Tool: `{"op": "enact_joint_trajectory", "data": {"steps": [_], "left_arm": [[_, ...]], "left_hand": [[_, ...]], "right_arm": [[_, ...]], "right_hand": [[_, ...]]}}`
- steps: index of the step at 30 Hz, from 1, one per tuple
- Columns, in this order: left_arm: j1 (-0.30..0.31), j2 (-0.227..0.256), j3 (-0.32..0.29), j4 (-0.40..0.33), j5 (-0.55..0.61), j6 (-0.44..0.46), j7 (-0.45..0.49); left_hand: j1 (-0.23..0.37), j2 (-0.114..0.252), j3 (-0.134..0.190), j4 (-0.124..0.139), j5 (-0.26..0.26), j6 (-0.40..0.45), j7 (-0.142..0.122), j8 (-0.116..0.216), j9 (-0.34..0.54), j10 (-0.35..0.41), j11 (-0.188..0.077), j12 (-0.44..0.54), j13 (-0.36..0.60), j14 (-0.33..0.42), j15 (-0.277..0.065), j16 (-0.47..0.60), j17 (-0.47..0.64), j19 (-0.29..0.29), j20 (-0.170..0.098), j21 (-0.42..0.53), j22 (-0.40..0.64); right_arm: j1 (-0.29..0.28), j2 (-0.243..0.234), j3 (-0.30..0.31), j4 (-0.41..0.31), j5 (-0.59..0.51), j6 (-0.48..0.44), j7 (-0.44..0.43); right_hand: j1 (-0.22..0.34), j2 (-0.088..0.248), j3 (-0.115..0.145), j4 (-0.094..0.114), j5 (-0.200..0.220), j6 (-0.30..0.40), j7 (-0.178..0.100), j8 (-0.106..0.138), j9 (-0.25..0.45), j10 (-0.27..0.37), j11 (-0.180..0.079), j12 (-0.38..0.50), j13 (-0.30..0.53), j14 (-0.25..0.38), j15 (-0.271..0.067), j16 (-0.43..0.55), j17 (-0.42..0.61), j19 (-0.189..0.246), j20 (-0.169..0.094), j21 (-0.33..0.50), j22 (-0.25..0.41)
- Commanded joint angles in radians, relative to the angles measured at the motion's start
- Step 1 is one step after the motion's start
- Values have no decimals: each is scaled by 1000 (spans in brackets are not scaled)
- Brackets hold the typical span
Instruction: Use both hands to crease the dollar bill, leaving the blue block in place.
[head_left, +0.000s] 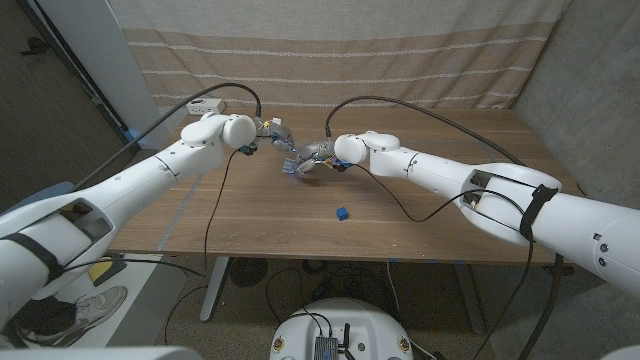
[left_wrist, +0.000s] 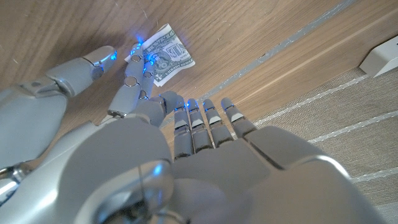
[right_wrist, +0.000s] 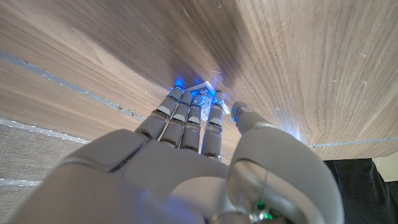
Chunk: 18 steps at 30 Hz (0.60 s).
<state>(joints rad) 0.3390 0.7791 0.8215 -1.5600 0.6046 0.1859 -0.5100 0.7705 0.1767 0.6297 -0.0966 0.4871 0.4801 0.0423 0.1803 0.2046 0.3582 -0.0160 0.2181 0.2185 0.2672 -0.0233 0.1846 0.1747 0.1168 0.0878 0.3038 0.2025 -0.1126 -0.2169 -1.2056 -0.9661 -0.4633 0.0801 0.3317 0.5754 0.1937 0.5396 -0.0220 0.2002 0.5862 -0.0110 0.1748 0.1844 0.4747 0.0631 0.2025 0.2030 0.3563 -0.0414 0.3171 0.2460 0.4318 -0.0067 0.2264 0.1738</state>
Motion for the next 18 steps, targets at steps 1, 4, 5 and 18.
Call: {"op": "enact_joint_trajectory", "data": {"steps": [1, 4, 5, 18], "left_arm": [[26, 13, -26, -13, -50, 9, 26], [30, 15, -31, -13, -64, 6, 34], [32, 16, -34, -12, -70, 6, 37], [90, 30, -103, -9, -203, -34, 140]], "left_hand": [[-15, -1, 2, 3, -2, -4, -2, 1, -1, -5, 0, -1, 3, -2, -1, -1, 2, 1, 5, 7, 3], [-19, -1, 1, 4, -3, -6, -2, 1, -1, -7, 1, -2, 3, -3, -1, -1, 2, 1, 5, 8, 3], [-20, -1, 2, 4, -3, -7, -1, 1, -1, -7, 1, -2, 3, -2, -1, 0, 2, 1, 5, 8, 3], [-44, -1, -5, 16, -9, -32, -4, -2, -1, -19, 6, -5, 4, -7, 7, 0, 4, -2, 12, 8, 3]], "right_arm": [[-45, -48, 55, -78, 7, 21, -92], [-54, -62, 67, -97, 6, 27, -107], [-57, -66, 71, -104, 6, 28, -111], [-93, -99, 120, -151, 11, 39, -161]], "right_hand": [[11, 1, -2, -2, 1, -25, -6, -3, 2, -25, -11, -9, -1, -14, 0, -9, 5, -2, 11, 0, 4], [11, 1, -2, -2, 1, -28, -10, -2, 2, -28, -8, -9, -1, -16, 0, -10, 5, -5, 11, -1, 4], [11, 1, -2, -2, 1, -29, -10, -2, 3, -29, -10, -9, -1, -17, 0, -10, 6, -5, 12, -1, 4], [11, -2, -6, -3, 1, -30, -12, 3, 3, -31, -12, -7, -1, -18, -3, -9, 7, -8, 16, -4, 4]]}}
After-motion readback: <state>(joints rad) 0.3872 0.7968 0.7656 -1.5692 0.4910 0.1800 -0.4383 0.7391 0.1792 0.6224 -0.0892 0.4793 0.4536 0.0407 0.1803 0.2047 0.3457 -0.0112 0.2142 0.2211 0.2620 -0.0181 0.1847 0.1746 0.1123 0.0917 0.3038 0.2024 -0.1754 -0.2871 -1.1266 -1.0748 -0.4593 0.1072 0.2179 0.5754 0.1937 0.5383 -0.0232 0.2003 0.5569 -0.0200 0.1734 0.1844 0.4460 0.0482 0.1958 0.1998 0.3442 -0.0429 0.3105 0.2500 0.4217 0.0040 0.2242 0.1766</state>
